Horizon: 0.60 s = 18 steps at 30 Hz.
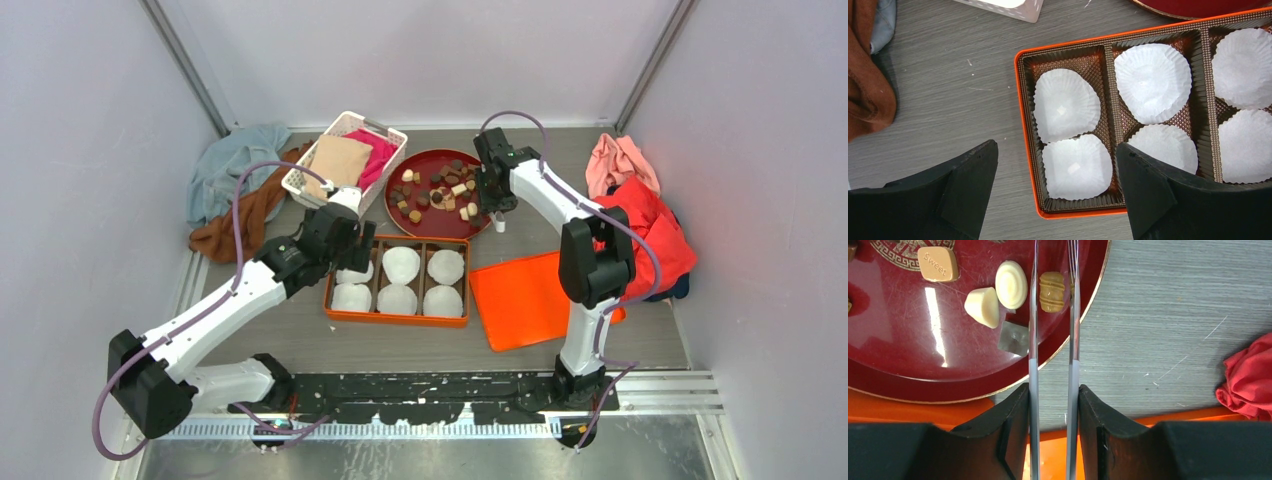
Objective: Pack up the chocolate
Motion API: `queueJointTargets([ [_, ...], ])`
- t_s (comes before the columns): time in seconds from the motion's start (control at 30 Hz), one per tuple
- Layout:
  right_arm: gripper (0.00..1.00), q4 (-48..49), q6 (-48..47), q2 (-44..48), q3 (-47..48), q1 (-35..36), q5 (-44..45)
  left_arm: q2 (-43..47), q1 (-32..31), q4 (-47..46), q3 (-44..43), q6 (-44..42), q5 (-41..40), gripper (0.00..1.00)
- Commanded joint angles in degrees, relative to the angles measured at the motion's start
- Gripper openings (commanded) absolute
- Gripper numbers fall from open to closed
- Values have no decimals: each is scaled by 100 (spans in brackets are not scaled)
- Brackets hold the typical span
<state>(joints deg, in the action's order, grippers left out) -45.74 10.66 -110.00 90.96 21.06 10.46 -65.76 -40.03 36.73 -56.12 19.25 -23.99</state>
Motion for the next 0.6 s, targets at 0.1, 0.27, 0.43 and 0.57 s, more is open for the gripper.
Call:
queueJointTargets([
  [0.1,42,670,-63,306,-144,26,-57,133,-14,-83,6,9,-169,89],
  [0.27,44,810,-80,253,-175,24,-93,123,-14,-82,13,15,-176,89],
  [0.43,44,825,-93,77,-68,17,-50,128,-14,-83,20,9,-207,89],
  [0.57,45,858,-96,-75,51,13,8,131,-14,-75,22,18,-209,89],
])
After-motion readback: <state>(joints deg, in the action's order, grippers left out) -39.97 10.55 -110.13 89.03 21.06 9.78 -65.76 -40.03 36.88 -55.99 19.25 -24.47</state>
